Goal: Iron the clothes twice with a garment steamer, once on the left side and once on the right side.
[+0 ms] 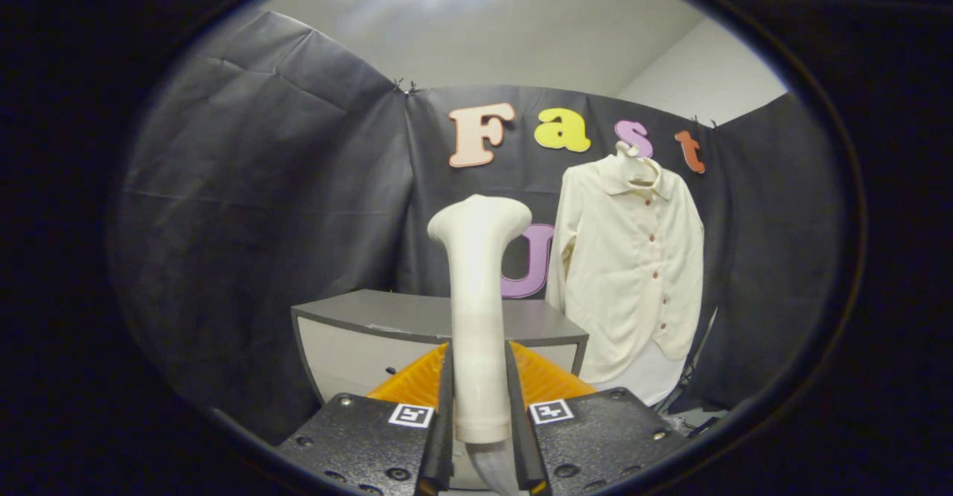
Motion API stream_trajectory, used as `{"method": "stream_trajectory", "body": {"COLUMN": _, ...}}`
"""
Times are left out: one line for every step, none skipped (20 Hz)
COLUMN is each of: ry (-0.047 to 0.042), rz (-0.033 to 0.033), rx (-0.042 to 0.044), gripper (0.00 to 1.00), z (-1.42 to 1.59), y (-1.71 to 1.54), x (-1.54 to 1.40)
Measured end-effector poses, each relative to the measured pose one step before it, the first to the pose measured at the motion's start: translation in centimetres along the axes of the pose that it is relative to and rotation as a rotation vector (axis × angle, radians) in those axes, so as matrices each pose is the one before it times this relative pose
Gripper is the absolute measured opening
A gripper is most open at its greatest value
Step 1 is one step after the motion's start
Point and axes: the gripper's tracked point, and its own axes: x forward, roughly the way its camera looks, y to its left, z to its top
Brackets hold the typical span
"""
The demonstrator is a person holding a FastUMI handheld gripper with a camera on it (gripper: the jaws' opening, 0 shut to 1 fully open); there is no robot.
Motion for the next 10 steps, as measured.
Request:
{"method": "stream_trajectory", "body": {"ry": 0.00117, "rz": -0.00533, "rx": -0.00889, "gripper": 0.33, "z": -0.126, "y": -0.265, "x": -0.177}}
{"method": "stream_trajectory", "body": {"ry": 0.00209, "rz": -0.01298, "rx": -0.00697, "gripper": 0.33, "z": -0.155, "y": -0.626, "x": -0.128}}
{"method": "stream_trajectory", "body": {"ry": -0.0018, "rz": -0.01387, "rx": -0.00345, "gripper": 0.33, "z": -0.104, "y": -0.485, "x": -0.07}}
{"method": "stream_trajectory", "body": {"ry": -0.0062, "rz": -0.0154, "rx": -0.00477, "gripper": 0.33, "z": -0.051, "y": -0.426, "x": -0.007}}
{"method": "stream_trajectory", "body": {"ry": -0.00737, "rz": -0.01296, "rx": -0.01331, "gripper": 0.33, "z": 0.056, "y": -0.282, "x": 0.032}}
{"method": "stream_trajectory", "body": {"ry": -0.00174, "rz": -0.01269, "rx": -0.0191, "gripper": 0.33, "z": -0.036, "y": -0.393, "x": -0.02}}
{"method": "stream_trajectory", "body": {"ry": 0.00315, "rz": -0.00026, "rx": -0.00434, "gripper": 0.33, "z": -0.176, "y": -0.153, "x": 0.1}}
{"method": "stream_trajectory", "body": {"ry": 0.00866, "rz": 0.0082, "rx": 0.00761, "gripper": 0.33, "z": -0.429, "y": 0.166, "x": 0.05}}
{"method": "stream_trajectory", "body": {"ry": 0.00433, "rz": 0.00418, "rx": 0.0142, "gripper": 0.33, "z": -0.077, "y": 0.166, "x": 0.02}}
{"method": "stream_trajectory", "body": {"ry": 0.00441, "rz": -0.00112, "rx": 0.00087, "gripper": 0.33, "z": -0.091, "y": -0.069, "x": -0.002}}
